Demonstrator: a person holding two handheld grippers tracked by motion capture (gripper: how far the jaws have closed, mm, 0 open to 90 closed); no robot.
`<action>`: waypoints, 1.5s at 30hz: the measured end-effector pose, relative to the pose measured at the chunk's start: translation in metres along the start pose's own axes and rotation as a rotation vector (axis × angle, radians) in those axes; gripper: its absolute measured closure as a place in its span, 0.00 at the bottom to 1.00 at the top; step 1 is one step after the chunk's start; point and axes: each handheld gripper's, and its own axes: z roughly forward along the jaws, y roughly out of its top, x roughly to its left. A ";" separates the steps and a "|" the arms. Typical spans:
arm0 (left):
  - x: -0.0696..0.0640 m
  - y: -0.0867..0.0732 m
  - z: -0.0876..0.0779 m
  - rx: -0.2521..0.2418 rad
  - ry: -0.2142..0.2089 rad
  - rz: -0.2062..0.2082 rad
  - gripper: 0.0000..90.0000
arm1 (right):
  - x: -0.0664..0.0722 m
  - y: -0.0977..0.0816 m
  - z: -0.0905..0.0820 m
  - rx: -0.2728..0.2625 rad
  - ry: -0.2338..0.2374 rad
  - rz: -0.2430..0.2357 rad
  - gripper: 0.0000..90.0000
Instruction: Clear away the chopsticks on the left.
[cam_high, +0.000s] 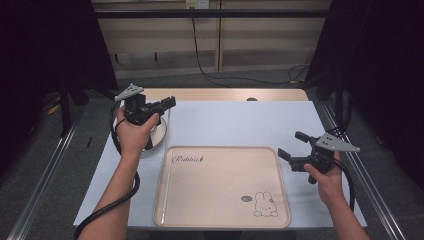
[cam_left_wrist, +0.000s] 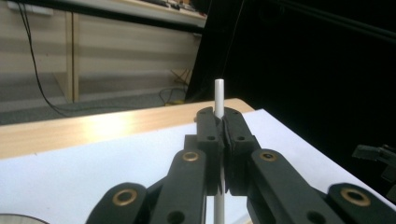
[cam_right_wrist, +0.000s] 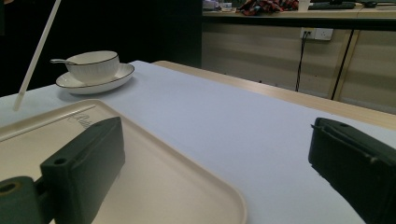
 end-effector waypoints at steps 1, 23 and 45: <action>-0.003 -0.001 0.002 0.003 0.010 -0.019 0.97 | 0.000 0.000 0.000 -0.003 -0.001 0.001 0.03; -0.010 -0.035 0.019 0.099 0.109 -0.148 0.97 | 0.002 0.000 0.001 0.005 0.003 -0.013 0.03; -0.006 -0.087 0.022 0.246 0.266 -0.229 0.97 | 0.003 -0.001 0.002 0.009 0.010 -0.021 0.03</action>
